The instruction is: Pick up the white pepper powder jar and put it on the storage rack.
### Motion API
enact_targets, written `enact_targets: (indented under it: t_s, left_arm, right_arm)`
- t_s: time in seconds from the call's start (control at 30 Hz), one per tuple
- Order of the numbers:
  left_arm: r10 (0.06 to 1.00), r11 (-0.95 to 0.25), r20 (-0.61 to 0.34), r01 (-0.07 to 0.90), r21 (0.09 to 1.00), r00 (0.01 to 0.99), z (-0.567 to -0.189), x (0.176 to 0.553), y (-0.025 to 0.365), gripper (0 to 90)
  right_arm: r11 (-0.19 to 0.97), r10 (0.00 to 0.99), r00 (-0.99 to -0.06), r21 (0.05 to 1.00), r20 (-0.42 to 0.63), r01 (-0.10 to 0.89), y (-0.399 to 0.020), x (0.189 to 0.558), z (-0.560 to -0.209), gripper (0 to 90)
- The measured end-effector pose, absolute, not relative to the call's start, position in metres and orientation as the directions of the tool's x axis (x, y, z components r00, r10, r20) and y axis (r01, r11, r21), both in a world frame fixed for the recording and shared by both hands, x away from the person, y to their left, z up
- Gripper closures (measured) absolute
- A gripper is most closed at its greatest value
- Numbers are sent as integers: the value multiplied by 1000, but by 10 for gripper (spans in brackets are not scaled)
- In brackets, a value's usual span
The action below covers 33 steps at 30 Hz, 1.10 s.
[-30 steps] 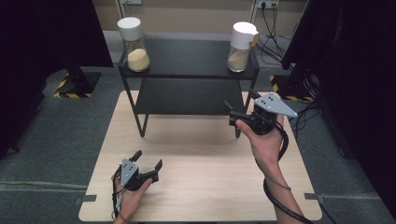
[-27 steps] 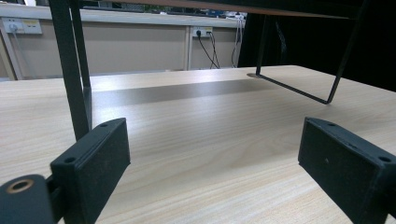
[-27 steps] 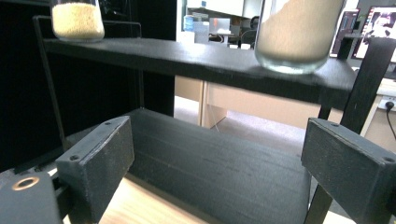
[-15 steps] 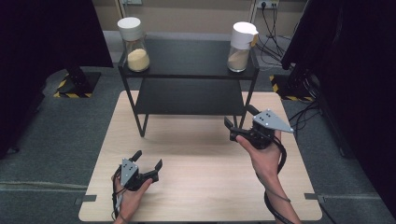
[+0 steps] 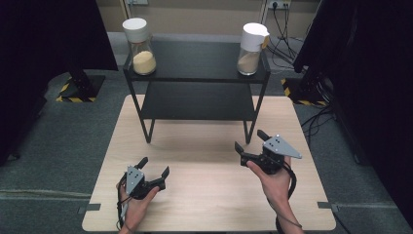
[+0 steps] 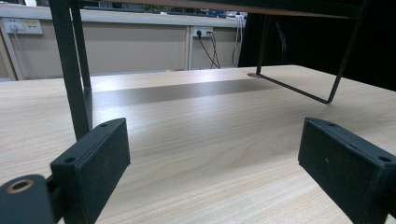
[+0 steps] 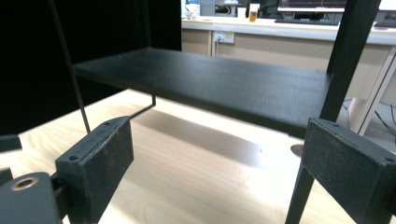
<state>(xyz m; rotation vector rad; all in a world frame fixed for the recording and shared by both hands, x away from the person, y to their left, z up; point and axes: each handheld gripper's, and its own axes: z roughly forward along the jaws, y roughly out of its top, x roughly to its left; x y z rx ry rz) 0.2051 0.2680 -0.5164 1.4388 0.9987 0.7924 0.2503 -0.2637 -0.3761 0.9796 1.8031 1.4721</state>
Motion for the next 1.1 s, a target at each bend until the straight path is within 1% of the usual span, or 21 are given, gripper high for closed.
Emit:
enact_targets:
  t_s: [0.57, 1.1]
  left_arm:
    - [911, 21, -76, 137, 990, 406, -516, 205, 268, 84]
    - [911, 20, -74, 136, 991, 407, -517, 205, 268, 84]
  right_arm:
    - [90, 851, -523, 968, 47, 235, -279, 233, -431, 91]
    - [103, 852, -521, 963, 44, 250, -280, 221, -455, 90]
